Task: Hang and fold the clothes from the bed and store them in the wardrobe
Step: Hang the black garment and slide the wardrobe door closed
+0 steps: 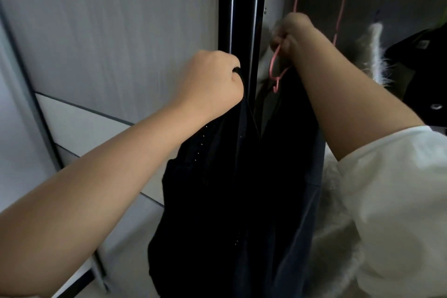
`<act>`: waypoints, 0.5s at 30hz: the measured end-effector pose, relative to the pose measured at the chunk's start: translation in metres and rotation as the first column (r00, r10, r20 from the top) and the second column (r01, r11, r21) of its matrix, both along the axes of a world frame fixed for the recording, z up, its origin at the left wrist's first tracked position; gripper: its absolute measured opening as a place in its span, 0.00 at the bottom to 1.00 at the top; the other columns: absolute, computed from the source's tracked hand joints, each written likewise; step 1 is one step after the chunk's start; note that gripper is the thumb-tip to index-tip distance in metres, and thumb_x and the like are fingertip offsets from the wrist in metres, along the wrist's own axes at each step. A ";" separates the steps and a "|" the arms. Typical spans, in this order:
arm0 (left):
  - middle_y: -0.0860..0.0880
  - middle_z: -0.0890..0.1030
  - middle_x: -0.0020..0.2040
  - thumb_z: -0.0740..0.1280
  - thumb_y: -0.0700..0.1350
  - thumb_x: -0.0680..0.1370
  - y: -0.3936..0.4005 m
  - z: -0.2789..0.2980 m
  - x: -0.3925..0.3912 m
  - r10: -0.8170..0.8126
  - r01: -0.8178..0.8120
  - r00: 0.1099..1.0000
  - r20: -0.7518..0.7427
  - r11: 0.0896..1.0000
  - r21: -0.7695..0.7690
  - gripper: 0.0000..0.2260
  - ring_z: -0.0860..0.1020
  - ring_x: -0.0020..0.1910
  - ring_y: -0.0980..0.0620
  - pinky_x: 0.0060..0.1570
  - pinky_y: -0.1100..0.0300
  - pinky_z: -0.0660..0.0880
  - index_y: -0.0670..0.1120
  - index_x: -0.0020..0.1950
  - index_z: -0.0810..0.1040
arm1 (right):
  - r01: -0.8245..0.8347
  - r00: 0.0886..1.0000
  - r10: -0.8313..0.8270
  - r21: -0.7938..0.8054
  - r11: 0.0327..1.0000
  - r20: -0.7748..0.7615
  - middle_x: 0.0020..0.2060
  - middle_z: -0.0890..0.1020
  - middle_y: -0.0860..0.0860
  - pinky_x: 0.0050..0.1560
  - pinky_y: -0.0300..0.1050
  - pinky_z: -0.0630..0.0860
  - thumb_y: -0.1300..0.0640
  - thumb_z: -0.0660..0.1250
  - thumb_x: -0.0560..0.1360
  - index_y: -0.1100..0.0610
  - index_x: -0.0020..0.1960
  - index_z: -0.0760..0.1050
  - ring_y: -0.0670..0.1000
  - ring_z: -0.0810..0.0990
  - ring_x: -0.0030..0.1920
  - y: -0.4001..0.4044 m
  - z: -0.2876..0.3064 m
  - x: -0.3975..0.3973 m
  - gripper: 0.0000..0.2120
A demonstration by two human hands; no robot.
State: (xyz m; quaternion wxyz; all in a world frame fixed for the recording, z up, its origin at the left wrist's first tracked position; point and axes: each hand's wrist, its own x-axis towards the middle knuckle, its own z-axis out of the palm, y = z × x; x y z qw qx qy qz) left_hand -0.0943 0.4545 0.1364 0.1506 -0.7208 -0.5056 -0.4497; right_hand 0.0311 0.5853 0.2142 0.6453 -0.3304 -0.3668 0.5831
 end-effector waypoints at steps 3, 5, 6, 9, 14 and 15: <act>0.49 0.56 0.23 0.48 0.40 0.59 -0.002 -0.002 0.002 0.039 -0.039 0.999 -0.002 0.999 -0.027 0.03 0.55 0.24 0.52 0.26 0.60 0.50 0.45 0.25 0.56 | 0.061 0.990 -0.068 0.055 0.997 0.126 0.27 0.60 0.50 0.15 0.32 0.53 0.64 0.45 0.79 0.58 0.38 0.62 0.43 0.55 0.14 0.000 -0.001 0.007 0.14; 0.49 0.57 0.23 0.49 0.39 0.61 -0.003 0.000 0.005 0.023 -0.023 1.000 0.002 0.999 -0.046 0.05 0.55 0.24 0.52 0.26 0.59 0.50 0.44 0.24 0.55 | 0.064 0.977 -0.083 0.106 0.992 0.196 0.27 0.59 0.50 0.16 0.32 0.52 0.64 0.44 0.80 0.57 0.36 0.61 0.43 0.55 0.14 -0.004 0.005 0.015 0.16; 0.49 0.57 0.23 0.50 0.38 0.64 -0.005 0.003 0.006 0.037 -0.037 0.999 0.009 0.998 -0.056 0.08 0.55 0.24 0.53 0.26 0.60 0.49 0.44 0.24 0.55 | 0.052 0.977 -0.077 0.130 0.990 0.200 0.28 0.59 0.50 0.15 0.32 0.51 0.65 0.43 0.80 0.57 0.34 0.60 0.43 0.55 0.14 -0.008 0.009 0.017 0.17; 0.48 0.57 0.25 0.55 0.31 0.67 -0.007 0.009 0.011 0.102 -0.096 0.993 0.055 0.990 -0.103 0.14 0.55 0.25 0.52 0.26 0.59 0.49 0.43 0.26 0.56 | 0.026 0.987 -0.048 0.139 0.990 0.156 0.27 0.57 0.50 0.15 0.31 0.50 0.66 0.43 0.79 0.57 0.34 0.58 0.43 0.54 0.13 -0.024 0.008 0.014 0.17; 0.47 0.59 0.26 0.55 0.31 0.69 -0.017 0.010 0.030 0.114 -0.103 0.991 0.075 0.985 -0.138 0.14 0.57 0.25 0.52 0.25 0.59 0.51 0.42 0.26 0.57 | -0.103 0.982 0.078 0.139 0.985 0.174 0.19 0.60 0.48 0.14 0.31 0.49 0.65 0.46 0.79 0.56 0.32 0.58 0.43 0.54 0.13 -0.062 -0.009 0.024 0.17; 0.47 0.60 0.26 0.54 0.31 0.69 -0.018 0.009 0.033 0.114 -0.099 0.989 0.096 0.984 -0.149 0.13 0.58 0.25 0.52 0.25 0.60 0.52 0.42 0.26 0.58 | -0.128 0.979 0.103 0.141 0.982 0.175 0.16 0.59 0.47 0.14 0.31 0.49 0.64 0.47 0.79 0.56 0.32 0.58 0.42 0.54 0.13 -0.073 -0.012 0.026 0.17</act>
